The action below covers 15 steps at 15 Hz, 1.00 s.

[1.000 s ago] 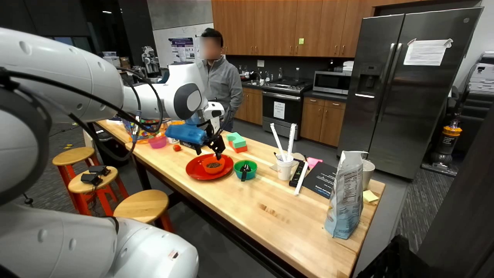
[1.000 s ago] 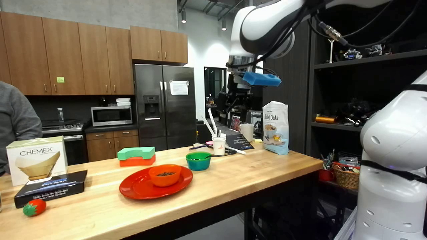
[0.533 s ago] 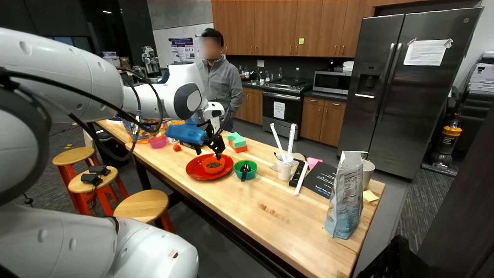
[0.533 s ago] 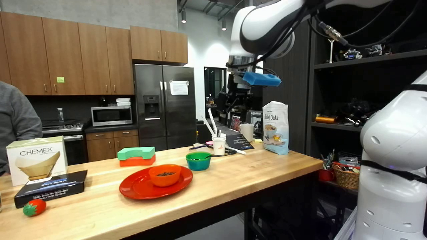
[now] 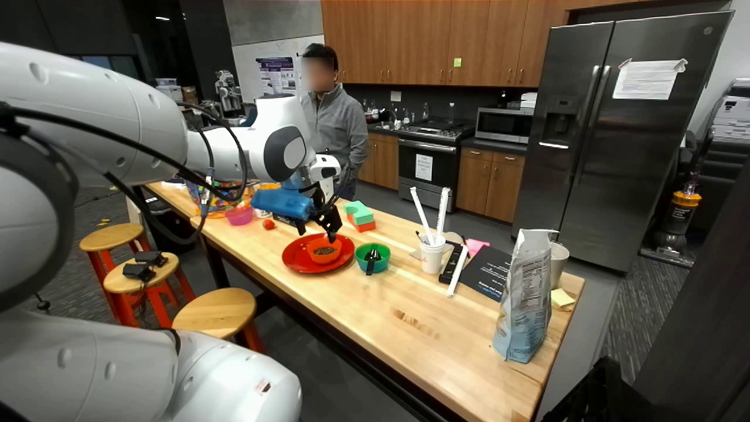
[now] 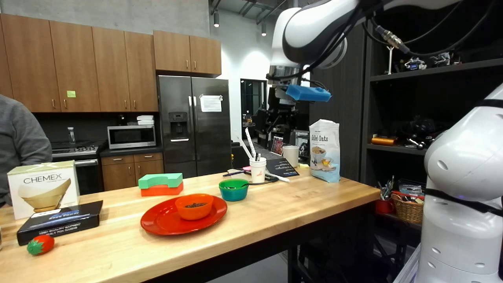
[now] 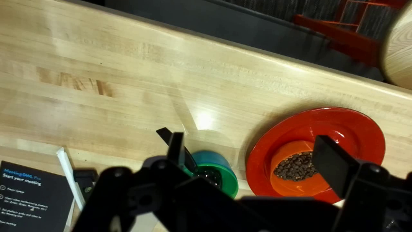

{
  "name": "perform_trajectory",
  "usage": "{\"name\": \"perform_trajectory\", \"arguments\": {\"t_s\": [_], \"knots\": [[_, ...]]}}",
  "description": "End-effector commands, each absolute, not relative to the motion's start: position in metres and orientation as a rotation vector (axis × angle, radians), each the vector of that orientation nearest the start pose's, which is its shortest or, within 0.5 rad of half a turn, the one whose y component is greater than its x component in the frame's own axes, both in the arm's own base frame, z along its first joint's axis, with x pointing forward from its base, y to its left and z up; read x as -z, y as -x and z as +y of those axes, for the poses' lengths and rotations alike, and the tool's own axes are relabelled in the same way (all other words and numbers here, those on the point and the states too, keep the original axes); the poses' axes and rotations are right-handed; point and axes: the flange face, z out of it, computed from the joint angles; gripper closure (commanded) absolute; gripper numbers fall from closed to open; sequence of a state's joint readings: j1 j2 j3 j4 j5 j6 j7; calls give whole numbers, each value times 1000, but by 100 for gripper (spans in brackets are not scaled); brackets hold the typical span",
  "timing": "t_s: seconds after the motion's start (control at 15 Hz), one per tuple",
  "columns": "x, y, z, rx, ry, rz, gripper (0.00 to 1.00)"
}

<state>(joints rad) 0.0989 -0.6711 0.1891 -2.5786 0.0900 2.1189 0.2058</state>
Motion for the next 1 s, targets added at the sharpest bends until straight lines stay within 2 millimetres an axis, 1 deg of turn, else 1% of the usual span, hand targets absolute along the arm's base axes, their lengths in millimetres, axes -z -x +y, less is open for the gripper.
{"name": "perform_trajectory", "arguments": {"t_s": [0.0, 0.07, 0.93], "knots": [[-493, -351, 112, 318, 3123, -51, 0], [-493, -351, 112, 322, 3117, -28, 0], [-492, -351, 112, 322, 3118, -31, 0]]}}
